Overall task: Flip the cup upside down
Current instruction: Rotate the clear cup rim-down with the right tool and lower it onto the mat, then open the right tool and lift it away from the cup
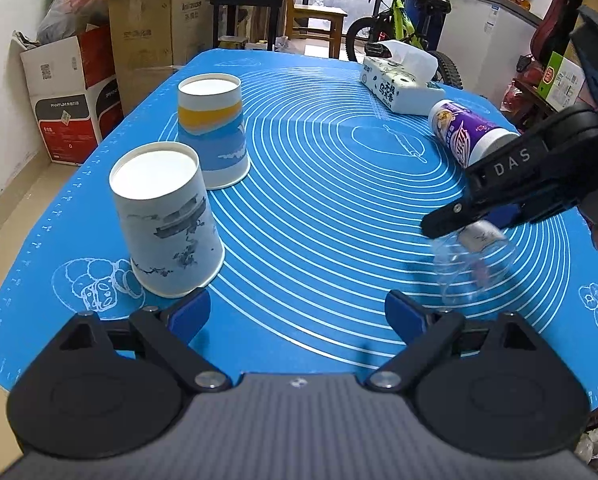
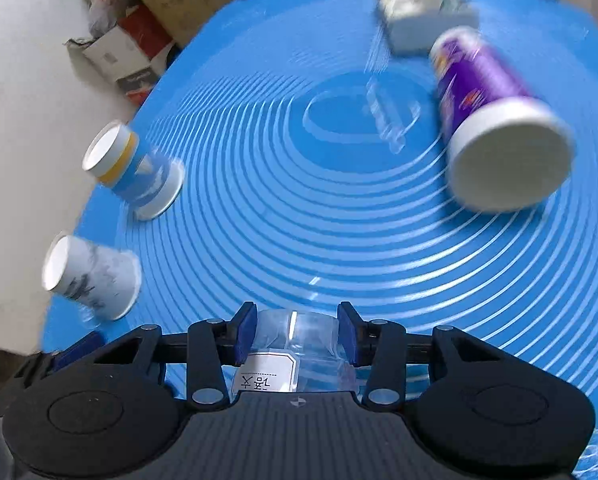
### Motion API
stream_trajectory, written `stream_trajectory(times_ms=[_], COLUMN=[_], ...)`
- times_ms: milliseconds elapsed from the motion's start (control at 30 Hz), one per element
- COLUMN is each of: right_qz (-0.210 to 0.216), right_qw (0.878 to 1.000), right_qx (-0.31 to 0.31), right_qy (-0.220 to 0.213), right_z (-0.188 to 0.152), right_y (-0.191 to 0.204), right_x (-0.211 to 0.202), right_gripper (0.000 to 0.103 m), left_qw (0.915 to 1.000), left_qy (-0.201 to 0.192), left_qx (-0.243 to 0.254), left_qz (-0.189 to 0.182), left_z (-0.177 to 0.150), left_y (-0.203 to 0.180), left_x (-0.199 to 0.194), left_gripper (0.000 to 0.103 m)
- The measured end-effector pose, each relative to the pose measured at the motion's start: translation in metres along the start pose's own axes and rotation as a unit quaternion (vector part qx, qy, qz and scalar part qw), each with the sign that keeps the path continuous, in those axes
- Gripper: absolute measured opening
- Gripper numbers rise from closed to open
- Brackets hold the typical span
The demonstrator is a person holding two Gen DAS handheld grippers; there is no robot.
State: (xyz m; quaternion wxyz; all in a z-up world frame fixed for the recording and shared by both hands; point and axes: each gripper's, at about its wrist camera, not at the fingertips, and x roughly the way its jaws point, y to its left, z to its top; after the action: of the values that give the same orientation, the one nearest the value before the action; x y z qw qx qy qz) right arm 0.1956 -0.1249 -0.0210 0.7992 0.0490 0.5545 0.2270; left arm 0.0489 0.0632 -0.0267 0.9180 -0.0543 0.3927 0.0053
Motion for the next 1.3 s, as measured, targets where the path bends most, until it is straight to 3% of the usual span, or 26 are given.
stream_trajectory(times_ms=[233, 367, 433, 533, 800, 1200, 1233, 1300], right_qz=[-0.071, -0.129, -0.133, -0.148, -0.157, -0.144, -0.142, -0.133], right_qw=[0.991, 0.967, 0.956, 0.944, 0.931, 0.943, 0.945, 0.947], right_qx=[-0.034, -0.064, -0.074, -0.082, -0.104, -0.083, -0.078, -0.068], right_qy=[-0.108, -0.211, -0.253, -0.282, -0.312, -0.287, -0.286, -0.285], right_z=[-0.006, -0.015, -0.025, -0.041, -0.087, -0.117, -0.118, -0.12], right_y=[0.004, 0.006, 0.002, -0.002, -0.005, -0.011, -0.012, -0.013], right_x=[-0.019, -0.027, -0.028, -0.022, -0.021, -0.028, -0.029, -0.032], right_gripper=[0.049, 0.049, 0.05, 0.05, 0.05, 0.049, 0.061, 0.072], left_qw=[1.0, 1.0, 0.9999, 0.9998, 0.9997, 0.9987, 0.9985, 0.9982], left_qy=[-0.002, -0.007, -0.011, -0.017, -0.024, -0.038, -0.04, -0.044], left_qx=[-0.005, -0.004, -0.004, -0.002, 0.001, 0.022, 0.025, 0.028], left_qz=[-0.001, -0.003, -0.005, -0.008, -0.009, -0.026, -0.027, -0.028], left_z=[0.001, 0.001, 0.0, 0.0, -0.003, -0.008, -0.009, -0.011], left_y=[-0.001, -0.004, -0.006, -0.009, -0.014, -0.032, -0.034, -0.036], left_x=[0.001, 0.0, -0.001, -0.003, -0.004, -0.015, -0.017, -0.021], left_gripper=[0.093, 0.093, 0.093, 0.093, 0.093, 0.093, 0.093, 0.093])
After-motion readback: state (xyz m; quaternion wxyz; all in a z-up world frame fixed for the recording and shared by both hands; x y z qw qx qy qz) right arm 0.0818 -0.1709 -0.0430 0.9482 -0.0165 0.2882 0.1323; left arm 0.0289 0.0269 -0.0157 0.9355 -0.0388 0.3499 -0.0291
